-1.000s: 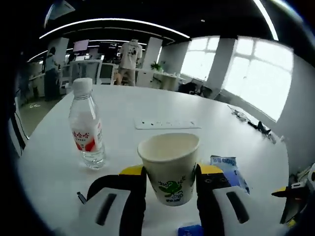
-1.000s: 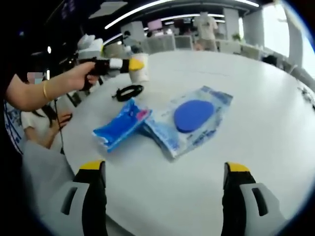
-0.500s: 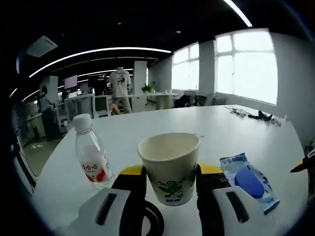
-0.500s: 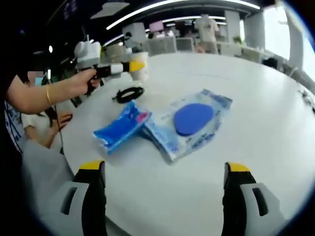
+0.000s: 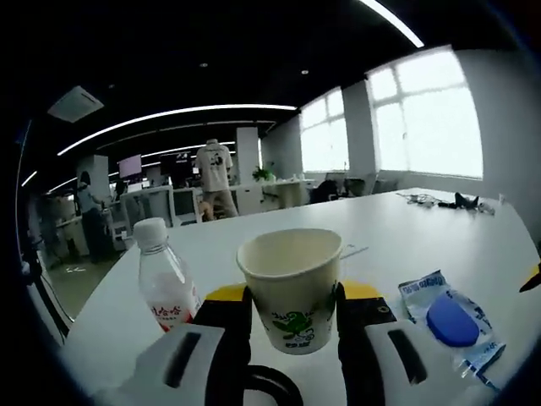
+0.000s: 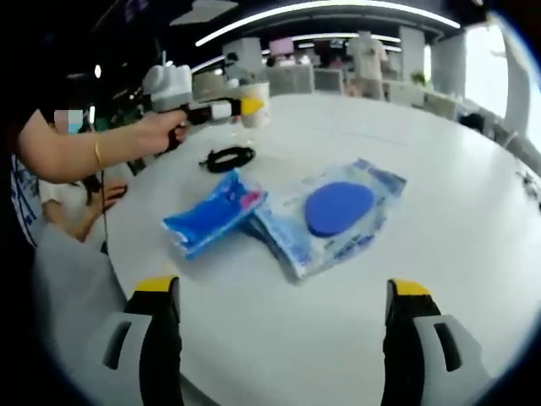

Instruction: Arrange the tabletop items into an orderly group along one side of the table until the central work area is clear of visible clutter.

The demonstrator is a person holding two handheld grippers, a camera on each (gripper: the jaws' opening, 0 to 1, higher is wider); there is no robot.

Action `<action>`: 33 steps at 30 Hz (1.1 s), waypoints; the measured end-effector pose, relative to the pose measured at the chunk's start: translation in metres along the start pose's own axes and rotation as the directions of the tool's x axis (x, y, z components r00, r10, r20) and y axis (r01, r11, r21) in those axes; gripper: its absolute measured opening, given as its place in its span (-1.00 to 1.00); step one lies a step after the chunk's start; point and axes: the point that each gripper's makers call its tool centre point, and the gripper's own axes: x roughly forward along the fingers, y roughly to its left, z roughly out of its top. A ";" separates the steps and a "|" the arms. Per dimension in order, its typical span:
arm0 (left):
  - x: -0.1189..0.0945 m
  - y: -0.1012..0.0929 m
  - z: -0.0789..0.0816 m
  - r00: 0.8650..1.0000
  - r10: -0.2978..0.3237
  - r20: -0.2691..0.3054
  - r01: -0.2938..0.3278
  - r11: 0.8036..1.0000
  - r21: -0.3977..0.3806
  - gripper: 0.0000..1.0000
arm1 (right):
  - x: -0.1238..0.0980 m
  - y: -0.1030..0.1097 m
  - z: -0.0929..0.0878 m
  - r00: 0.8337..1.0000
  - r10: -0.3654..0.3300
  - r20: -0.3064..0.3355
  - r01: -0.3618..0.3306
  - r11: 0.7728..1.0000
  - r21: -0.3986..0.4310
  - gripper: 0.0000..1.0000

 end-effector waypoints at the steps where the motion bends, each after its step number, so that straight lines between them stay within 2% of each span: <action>1: 0.002 0.002 0.000 1.000 0.006 0.005 -0.006 1.000 0.003 -0.25 | 0.000 0.000 0.001 1.000 0.002 0.004 -0.002 1.000 -0.002 1.00; 5: 0.008 0.008 -0.002 1.000 0.022 0.003 -0.022 1.000 0.005 -0.25 | 0.000 0.004 0.003 1.000 0.016 0.018 -0.015 0.999 -0.051 1.00; 11: 0.019 0.019 -0.011 0.999 0.036 -0.003 -0.036 0.999 -0.007 -0.25 | 0.000 0.009 0.005 0.998 0.038 0.048 -0.036 0.998 -0.042 1.00; 24: 0.039 0.031 -0.038 0.997 0.061 -0.040 -0.061 0.998 -0.018 -0.26 | 0.004 0.001 0.000 0.999 0.034 0.027 -0.032 0.998 -0.047 1.00; 33: 0.050 0.038 -0.046 0.996 0.079 -0.045 -0.081 0.996 -0.025 -0.26 | 0.009 -0.003 -0.002 0.999 0.031 0.020 -0.030 0.999 -0.037 1.00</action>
